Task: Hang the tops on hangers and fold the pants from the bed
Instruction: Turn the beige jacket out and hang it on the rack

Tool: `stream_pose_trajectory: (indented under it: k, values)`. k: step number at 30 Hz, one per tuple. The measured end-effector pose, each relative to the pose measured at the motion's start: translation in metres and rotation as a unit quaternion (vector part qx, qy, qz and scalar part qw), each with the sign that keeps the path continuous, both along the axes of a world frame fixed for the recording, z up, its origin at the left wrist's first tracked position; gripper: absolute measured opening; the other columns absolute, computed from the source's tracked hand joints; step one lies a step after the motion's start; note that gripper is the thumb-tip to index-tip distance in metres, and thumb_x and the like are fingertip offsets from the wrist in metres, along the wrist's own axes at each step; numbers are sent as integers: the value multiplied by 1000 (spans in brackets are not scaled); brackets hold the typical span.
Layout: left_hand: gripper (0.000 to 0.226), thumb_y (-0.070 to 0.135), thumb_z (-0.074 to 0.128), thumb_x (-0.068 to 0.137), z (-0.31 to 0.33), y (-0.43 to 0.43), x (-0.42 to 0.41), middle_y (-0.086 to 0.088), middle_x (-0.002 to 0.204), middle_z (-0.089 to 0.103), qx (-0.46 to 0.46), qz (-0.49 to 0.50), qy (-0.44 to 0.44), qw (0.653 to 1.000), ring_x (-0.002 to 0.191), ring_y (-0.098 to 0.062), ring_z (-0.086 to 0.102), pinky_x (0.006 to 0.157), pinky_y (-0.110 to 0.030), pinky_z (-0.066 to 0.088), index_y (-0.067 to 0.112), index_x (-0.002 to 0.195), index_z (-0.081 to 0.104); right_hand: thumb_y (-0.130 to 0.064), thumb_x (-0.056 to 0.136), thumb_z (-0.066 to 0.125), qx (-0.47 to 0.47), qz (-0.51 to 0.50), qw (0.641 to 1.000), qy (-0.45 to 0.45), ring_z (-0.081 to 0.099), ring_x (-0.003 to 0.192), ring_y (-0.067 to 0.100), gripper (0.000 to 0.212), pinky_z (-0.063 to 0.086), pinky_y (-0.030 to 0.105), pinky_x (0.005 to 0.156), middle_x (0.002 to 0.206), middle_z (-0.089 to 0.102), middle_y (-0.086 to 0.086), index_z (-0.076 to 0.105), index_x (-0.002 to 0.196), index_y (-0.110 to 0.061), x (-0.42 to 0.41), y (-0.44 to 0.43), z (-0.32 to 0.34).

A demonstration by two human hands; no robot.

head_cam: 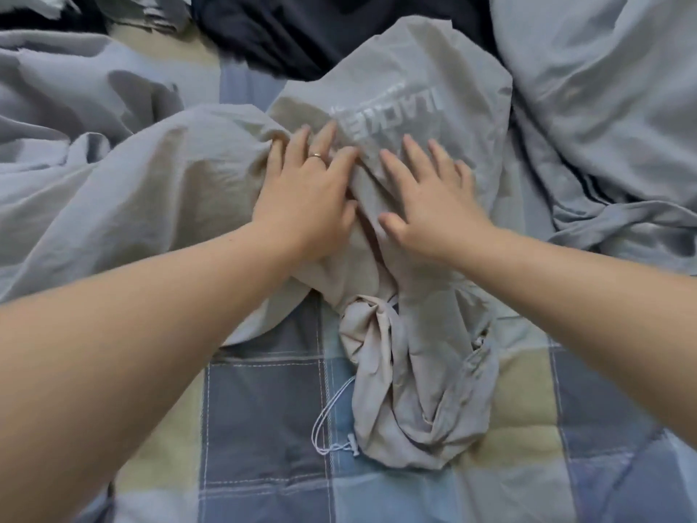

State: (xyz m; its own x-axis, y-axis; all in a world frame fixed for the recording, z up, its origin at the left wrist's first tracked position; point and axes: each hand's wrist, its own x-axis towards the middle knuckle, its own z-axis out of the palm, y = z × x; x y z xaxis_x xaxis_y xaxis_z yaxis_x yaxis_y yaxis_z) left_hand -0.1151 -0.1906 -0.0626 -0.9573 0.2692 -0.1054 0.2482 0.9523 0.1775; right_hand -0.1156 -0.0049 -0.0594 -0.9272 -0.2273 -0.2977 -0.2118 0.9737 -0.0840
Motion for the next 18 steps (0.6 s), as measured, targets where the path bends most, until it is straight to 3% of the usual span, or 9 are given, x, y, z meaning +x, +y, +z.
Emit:
stream_pose_trajectory:
  k: [3, 5, 7, 9, 11, 12, 14, 18]
  values:
    - [82, 39, 56, 93, -22, -3, -31, -9, 168, 1, 29, 114, -26, 993, 147, -40, 20, 115, -58, 20, 31, 158, 7, -40, 91, 62, -27, -34, 999, 21, -1, 154, 32, 96, 12, 63, 119, 168, -12, 0, -7, 158, -35, -38, -12, -14]
    - [94, 35, 60, 92, -38, -7, -38, -7, 168, -2, 60, 182, -76, 978, 141, -43, 30, 108, -62, 28, 35, 157, -8, -26, 87, 68, -84, -61, 995, -1, 27, 146, 37, 108, 31, 62, 112, 168, -7, 1, -15, 155, -42, -57, -20, -21]
    - [95, 27, 59, 93, -57, -4, -31, -4, 165, 11, 70, 203, -115, 970, 138, -42, 30, 105, -64, 30, 38, 156, -11, -18, 89, 63, -95, -59, 993, -27, 52, 122, 43, 105, 45, 52, 101, 162, 17, 9, -14, 153, -48, -66, -24, -33]
    - [76, 15, 52, 94, -72, 2, -22, -6, 154, 26, 77, 206, -101, 970, 132, -42, 31, 101, -63, 31, 40, 153, 12, -18, 93, 54, -49, -32, 998, -26, 56, 112, 45, 78, 45, 46, 92, 141, 41, 16, 13, 155, -43, -67, -26, -43]
    - [52, 6, 47, 91, -77, 6, -16, -6, 139, 37, 104, 202, -65, 972, 124, -40, 35, 90, -56, 33, 36, 134, 43, -17, 96, 46, -42, -15, 999, 7, 57, 107, 45, 42, 43, 42, 83, 123, 52, 19, 48, 136, -28, -62, -25, -48]
    - [43, 6, 47, 92, -77, 7, -11, -6, 133, 40, 112, 198, -49, 973, 121, -38, 36, 86, -53, 33, 33, 125, 52, -18, 97, 44, -56, -18, 998, 11, 57, 107, 44, 33, 43, 42, 82, 118, 55, 19, 56, 127, -23, -58, -23, -48]
    - [30, 16, 48, 98, -77, 6, 5, -4, 133, 45, 114, 182, -26, 976, 121, -35, 37, 84, -49, 33, 33, 120, 60, -23, 99, 41, -79, -26, 997, -8, 56, 107, 43, 32, 45, 44, 84, 118, 56, 15, 61, 124, -26, -43, -15, -43]
    - [32, 29, 53, 96, -66, 13, 73, 1, 153, 36, 97, 142, -33, 984, 131, -29, 31, 89, -52, 36, 41, 126, 59, -34, 103, 38, -52, 4, 998, -29, 57, 108, 38, 36, 47, 44, 78, 125, 51, 5, 54, 135, -34, 21, 9, -27]
